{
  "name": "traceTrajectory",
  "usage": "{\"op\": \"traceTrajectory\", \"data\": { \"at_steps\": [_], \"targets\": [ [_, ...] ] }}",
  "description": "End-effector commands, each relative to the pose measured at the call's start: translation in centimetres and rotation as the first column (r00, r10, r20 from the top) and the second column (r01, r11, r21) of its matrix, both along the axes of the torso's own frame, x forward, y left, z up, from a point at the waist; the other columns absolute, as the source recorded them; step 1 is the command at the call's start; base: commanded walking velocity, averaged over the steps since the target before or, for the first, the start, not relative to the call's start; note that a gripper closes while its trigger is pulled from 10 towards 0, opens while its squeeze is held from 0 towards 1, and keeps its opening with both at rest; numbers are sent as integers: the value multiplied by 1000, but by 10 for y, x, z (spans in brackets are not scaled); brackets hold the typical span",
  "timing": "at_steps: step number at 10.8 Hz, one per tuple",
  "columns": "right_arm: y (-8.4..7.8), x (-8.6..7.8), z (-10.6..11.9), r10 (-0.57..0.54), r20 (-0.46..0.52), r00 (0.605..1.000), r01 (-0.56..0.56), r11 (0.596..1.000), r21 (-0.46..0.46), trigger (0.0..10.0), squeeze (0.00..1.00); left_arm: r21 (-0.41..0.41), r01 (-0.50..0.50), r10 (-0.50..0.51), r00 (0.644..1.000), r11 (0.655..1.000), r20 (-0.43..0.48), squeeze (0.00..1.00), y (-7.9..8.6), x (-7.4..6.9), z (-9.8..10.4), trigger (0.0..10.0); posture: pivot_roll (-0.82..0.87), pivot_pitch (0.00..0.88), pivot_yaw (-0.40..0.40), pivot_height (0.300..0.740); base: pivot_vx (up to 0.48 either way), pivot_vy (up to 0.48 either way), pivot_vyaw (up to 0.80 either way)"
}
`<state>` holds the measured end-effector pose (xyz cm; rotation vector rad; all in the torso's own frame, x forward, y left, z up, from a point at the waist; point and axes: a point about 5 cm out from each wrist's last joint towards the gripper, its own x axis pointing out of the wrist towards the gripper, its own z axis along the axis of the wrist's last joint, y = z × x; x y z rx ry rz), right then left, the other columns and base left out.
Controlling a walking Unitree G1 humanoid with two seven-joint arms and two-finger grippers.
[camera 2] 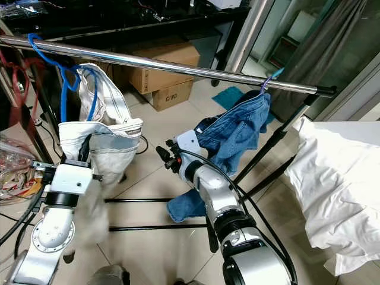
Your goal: Hang hanger
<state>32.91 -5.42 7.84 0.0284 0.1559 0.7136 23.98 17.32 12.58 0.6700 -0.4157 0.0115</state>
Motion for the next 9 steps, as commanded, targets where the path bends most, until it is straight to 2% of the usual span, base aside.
{"op": "traceTrajectory", "data": {
  "at_steps": [1,2,4,7,8,9],
  "targets": [
    [-9,1,0,-26,15,1000,26,1000,-12,10000,0,94,105,-112,991,990,77,0,-21,-5,9,0,374,51,-174,740,0,0,0],
    [-9,2,0,-30,16,999,30,999,-12,10000,0,131,106,-118,989,986,86,0,-24,-7,8,0,375,51,-174,740,0,0,0],
    [-12,2,0,-36,17,999,36,999,-16,10000,0,118,26,-38,995,993,97,0,-17,-8,7,0,375,51,-174,740,0,0,0],
    [-10,2,0,-22,28,999,23,999,-29,10000,0,150,-21,3,993,989,120,0,-14,-15,7,0,384,51,-178,740,0,0,0],
    [-2,-1,8,53,121,991,-41,995,-95,10000,0,142,-48,32,993,989,114,0,-12,-16,6,0,387,50,-178,740,0,0,0],
    [12,1,31,134,214,968,-117,989,-90,10000,0,150,-69,57,995,986,84,0,-8,-15,0,0,392,49,-180,740,0,0,0]
  ]
}}
